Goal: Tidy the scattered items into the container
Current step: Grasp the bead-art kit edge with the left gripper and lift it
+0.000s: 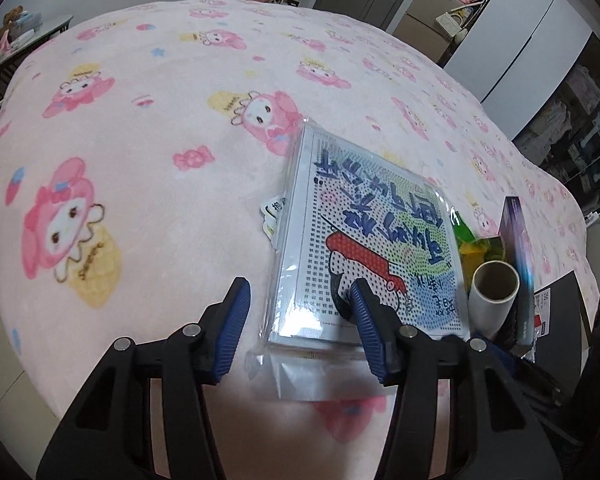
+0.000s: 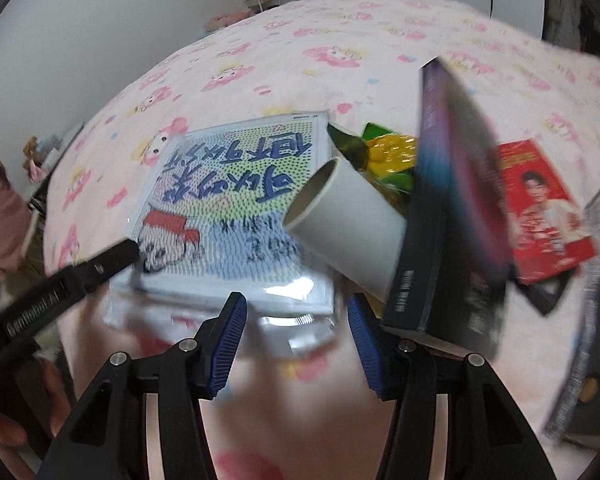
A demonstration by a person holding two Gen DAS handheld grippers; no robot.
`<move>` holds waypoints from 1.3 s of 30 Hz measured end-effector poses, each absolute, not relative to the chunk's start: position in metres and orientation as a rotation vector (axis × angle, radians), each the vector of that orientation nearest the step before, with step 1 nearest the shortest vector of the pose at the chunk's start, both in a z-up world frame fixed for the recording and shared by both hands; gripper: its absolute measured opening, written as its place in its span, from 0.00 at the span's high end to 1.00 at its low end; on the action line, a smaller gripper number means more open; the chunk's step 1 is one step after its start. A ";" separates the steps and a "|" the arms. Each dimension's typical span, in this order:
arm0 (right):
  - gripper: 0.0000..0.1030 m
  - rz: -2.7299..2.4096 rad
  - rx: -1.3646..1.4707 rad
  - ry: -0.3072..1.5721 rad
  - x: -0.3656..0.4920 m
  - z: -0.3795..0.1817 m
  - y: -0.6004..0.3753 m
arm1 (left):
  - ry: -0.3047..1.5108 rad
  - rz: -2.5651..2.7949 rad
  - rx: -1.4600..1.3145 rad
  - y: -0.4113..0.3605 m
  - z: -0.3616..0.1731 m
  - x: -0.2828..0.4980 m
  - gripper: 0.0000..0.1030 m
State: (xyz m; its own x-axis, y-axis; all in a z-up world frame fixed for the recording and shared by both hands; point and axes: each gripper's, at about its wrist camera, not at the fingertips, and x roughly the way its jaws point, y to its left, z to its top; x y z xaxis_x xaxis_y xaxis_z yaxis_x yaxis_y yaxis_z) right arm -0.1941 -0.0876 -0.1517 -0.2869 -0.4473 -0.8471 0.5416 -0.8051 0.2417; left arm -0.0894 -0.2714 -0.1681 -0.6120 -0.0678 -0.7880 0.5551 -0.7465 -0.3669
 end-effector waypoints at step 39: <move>0.61 -1.934 1.531 -0.021 -0.069 -0.173 0.017 | 0.563 -2.486 1.312 -0.207 -0.135 -0.058 0.68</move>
State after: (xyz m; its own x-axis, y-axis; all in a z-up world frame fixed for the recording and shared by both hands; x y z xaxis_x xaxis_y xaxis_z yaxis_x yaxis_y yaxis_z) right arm -0.0687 0.0165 -0.1733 -0.0948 -0.4994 -0.8612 0.4802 -0.7807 0.3999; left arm -0.0579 -0.2070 -0.1346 -0.5516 -0.0590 -0.8320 0.4116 -0.8868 -0.2099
